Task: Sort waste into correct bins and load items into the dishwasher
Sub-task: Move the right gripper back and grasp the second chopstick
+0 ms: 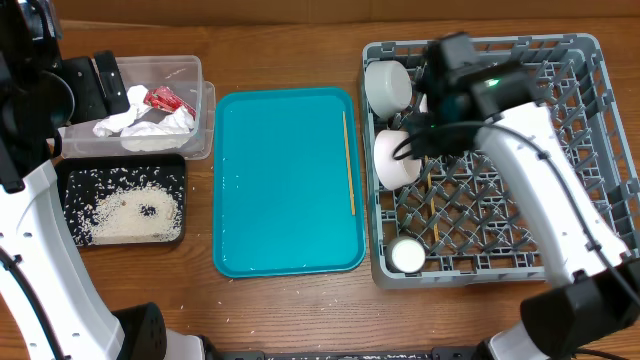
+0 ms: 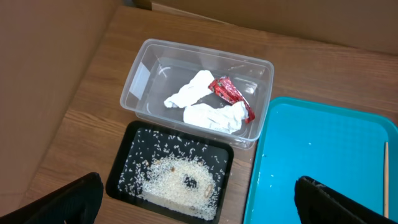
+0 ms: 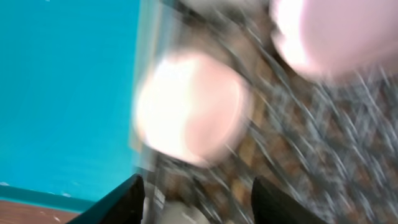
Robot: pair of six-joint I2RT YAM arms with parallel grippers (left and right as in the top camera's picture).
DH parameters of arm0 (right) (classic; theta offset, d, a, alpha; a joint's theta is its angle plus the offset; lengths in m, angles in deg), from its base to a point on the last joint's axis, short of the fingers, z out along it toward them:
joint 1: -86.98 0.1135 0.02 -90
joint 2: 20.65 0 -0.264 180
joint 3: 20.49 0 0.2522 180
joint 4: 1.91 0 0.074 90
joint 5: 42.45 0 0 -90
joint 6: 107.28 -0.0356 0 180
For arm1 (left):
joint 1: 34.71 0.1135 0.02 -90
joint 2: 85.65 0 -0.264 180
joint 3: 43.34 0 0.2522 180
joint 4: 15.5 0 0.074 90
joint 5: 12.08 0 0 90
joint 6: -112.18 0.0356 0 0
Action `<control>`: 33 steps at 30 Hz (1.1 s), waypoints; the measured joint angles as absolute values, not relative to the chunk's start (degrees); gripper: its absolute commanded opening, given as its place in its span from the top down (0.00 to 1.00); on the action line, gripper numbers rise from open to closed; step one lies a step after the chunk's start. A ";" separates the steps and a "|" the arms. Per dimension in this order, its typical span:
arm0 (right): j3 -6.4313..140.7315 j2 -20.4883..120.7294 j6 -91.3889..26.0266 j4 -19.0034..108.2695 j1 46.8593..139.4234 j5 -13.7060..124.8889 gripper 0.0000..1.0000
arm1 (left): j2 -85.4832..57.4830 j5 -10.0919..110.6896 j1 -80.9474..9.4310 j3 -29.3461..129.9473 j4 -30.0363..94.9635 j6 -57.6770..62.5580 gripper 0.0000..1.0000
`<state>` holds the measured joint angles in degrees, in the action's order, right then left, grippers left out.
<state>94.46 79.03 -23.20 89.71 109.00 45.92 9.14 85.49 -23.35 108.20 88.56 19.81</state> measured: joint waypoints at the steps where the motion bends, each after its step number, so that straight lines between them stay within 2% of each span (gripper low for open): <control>1: 94.98 79.03 -24.42 87.51 112.54 44.94 0.38 | 9.14 85.47 -23.35 108.20 88.58 19.81 0.00; 6: 95.25 80.82 -28.51 76.60 128.65 41.53 0.35 | 9.14 85.49 -23.35 108.20 88.56 19.83 0.00; 8: 95.40 84.73 -29.45 73.23 131.75 38.97 0.35 | 9.14 85.47 -23.35 108.20 88.56 19.81 0.00; 18: 95.58 105.30 -28.11 72.12 129.19 32.76 0.35 | 9.14 85.49 -23.35 108.20 88.56 19.81 0.00; 33: 95.58 108.56 -27.50 70.92 125.33 34.29 0.36 | 9.14 85.49 -23.35 108.20 88.56 19.81 0.00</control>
